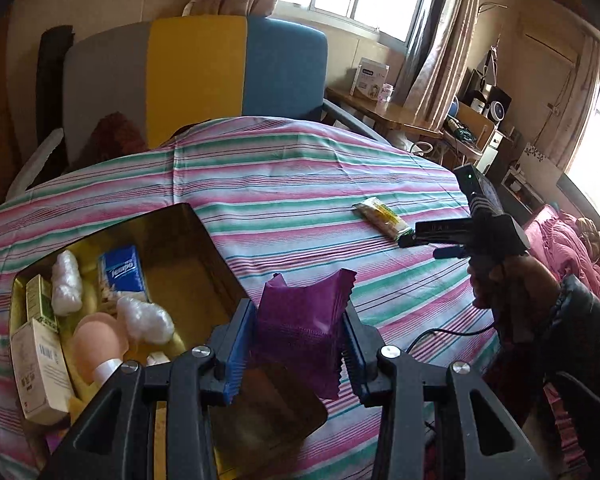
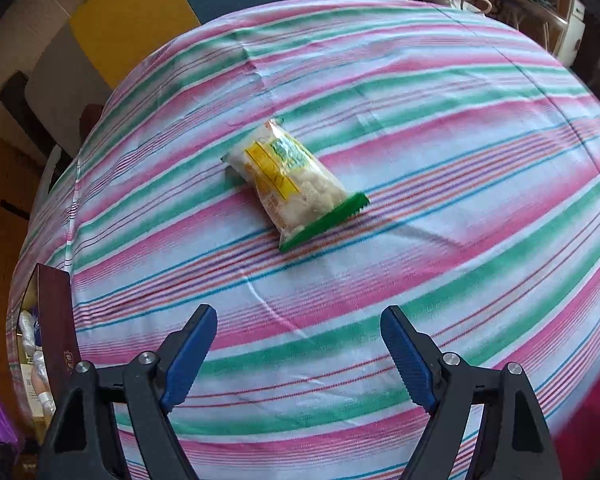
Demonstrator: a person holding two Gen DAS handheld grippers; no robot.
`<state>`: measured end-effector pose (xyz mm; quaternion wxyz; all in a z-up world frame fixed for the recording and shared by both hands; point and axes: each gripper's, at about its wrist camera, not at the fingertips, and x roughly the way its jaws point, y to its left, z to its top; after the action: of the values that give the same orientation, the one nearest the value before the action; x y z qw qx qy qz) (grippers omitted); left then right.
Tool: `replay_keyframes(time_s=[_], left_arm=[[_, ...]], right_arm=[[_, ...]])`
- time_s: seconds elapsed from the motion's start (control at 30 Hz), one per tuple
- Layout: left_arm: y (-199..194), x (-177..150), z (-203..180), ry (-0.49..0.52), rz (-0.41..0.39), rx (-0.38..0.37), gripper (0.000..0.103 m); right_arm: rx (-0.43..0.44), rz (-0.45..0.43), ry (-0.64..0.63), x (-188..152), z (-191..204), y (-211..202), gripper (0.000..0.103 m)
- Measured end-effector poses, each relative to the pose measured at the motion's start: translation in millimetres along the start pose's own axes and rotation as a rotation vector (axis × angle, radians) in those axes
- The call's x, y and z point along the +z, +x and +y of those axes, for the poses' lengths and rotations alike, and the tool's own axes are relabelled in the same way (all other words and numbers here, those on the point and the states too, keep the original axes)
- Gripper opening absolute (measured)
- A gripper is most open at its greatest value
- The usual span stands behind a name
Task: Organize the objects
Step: 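Carry the purple packet toward the tray with the left tool while the right tool grasps the WEIDAN snack bag, then lower the purple packet into the tray and open the left tool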
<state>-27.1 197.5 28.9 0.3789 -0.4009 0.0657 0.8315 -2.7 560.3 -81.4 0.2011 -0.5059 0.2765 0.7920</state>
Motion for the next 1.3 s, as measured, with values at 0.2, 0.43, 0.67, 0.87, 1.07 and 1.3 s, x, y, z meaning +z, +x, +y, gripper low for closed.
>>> replay_keyframes(time_s=[0.2, 0.43, 0.67, 0.87, 1.07, 1.3], left_arm=[[-17.0, -15.6, 33.6, -0.074, -0.022, 0.023, 0.042], [-26.7, -30.8, 66.9, -0.152, -0.013, 0.08, 0.042], [-35.1, -41.2, 99.6, -0.234, -0.012, 0.138, 0.042], [-37.3, -48.7, 112.5, -0.268, -0.01, 0.159, 0.042], [-31.8, -49.8, 107.8, -0.275, -0.005, 0.128, 0.042], [-22.5, -40.3, 99.3, -0.279, 0.01, 0.051, 0.042]], right_arm=[[-0.117, -0.091, -0.149, 50.5, 31.9, 16.6, 0.092], [-0.198, -0.06, -0.277, 80.3, 52.2, 49.6, 0.086], [-0.171, -0.027, -0.278, 76.6, 51.9, 63.7, 0.051], [-0.156, -0.025, -0.314, 58.1, 54.4, 55.1, 0.044], [-0.092, 0.016, -0.385, 20.0, 77.0, 45.0, 0.044], [-0.073, 0.008, -0.483, -5.3, 101.4, 40.3, 0.044]])
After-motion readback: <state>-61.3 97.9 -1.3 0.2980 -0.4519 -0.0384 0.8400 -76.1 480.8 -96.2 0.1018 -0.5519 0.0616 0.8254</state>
